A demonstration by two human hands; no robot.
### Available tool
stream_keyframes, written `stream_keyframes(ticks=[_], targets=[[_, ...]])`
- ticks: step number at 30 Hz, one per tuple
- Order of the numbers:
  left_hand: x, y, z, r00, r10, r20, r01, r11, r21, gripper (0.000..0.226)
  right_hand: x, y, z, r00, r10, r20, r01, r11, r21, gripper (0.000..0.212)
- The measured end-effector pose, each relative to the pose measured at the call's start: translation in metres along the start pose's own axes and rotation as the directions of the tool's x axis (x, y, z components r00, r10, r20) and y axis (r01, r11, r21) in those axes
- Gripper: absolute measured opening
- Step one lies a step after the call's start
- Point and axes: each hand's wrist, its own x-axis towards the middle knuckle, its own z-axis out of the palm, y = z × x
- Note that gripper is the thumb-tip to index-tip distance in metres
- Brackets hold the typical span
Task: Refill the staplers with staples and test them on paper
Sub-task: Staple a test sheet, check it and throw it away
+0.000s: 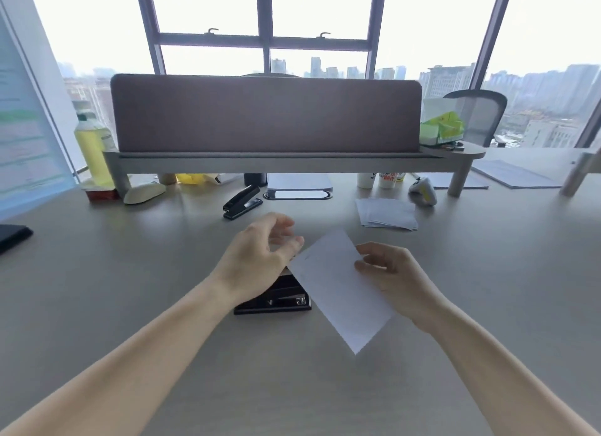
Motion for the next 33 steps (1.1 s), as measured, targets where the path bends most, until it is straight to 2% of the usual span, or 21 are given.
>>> stream_keyframes(ticks=[1, 3, 5, 7, 9, 11, 12, 16, 19, 22, 25, 33], targets=[[0.004, 0.002, 0.002, 0.996, -0.053, 0.070, 0.055, 0.998, -0.032, 0.029, 0.000, -0.003, 0.001, 0.999, -0.028, 0.040, 0.029, 0.999, -0.017, 0.032], [0.011, 0.003, 0.008, 0.980, -0.094, 0.178, 0.093, 0.996, 0.012, 0.021, 0.002, -0.007, 0.004, 0.993, -0.075, 0.091, 0.080, 0.995, -0.054, 0.032], [0.014, 0.004, 0.013, 0.983, -0.079, 0.167, 0.076, 0.997, 0.024, 0.020, 0.006, -0.005, 0.005, 0.991, -0.123, 0.048, 0.125, 0.990, -0.057, 0.031], [0.018, 0.003, 0.016, 0.995, -0.078, 0.066, 0.084, 0.992, -0.091, 0.020, 0.009, 0.002, 0.005, 0.983, -0.147, -0.112, 0.148, 0.989, -0.007, 0.023], [0.019, 0.004, 0.017, 0.991, -0.131, -0.008, 0.124, 0.953, -0.277, 0.019, 0.011, 0.011, 0.003, 0.969, -0.057, -0.242, 0.102, 0.978, 0.180, 0.032], [0.019, 0.003, 0.019, 0.987, -0.158, -0.041, 0.133, 0.926, -0.352, 0.021, 0.010, 0.017, 0.005, 0.978, 0.069, -0.195, 0.019, 0.909, 0.417, 0.036], [0.019, 0.000, 0.022, 0.989, -0.143, -0.042, 0.121, 0.937, -0.327, 0.025, 0.008, 0.017, 0.007, 0.983, 0.089, -0.162, -0.005, 0.889, 0.458, 0.033], [0.013, -0.014, 0.025, 0.997, -0.074, 0.024, 0.076, 0.994, -0.079, 0.050, 0.005, 0.024, 0.007, 0.988, 0.015, -0.155, 0.033, 0.952, 0.304, 0.016], [0.012, -0.021, 0.025, 0.997, -0.072, 0.031, 0.069, 0.994, 0.082, 0.048, 0.008, 0.030, -0.006, 0.976, 0.003, -0.216, 0.038, 0.982, 0.185, 0.016], [0.011, -0.027, 0.028, 0.997, -0.072, 0.017, 0.068, 0.981, 0.183, 0.044, 0.006, 0.039, -0.012, 0.977, 0.017, -0.214, -0.005, 0.998, 0.056, 0.012], [0.009, -0.029, 0.034, 0.997, -0.075, 0.023, 0.068, 0.969, 0.238, 0.043, 0.001, 0.048, -0.010, 0.980, 0.016, -0.197, -0.035, 0.995, -0.094, 0.010], [0.020, -0.023, 0.034, 0.995, -0.103, 0.012, 0.096, 0.959, 0.265, 0.035, -0.004, 0.049, 0.001, 0.978, -0.019, -0.209, -0.017, 0.986, -0.165, 0.010]])
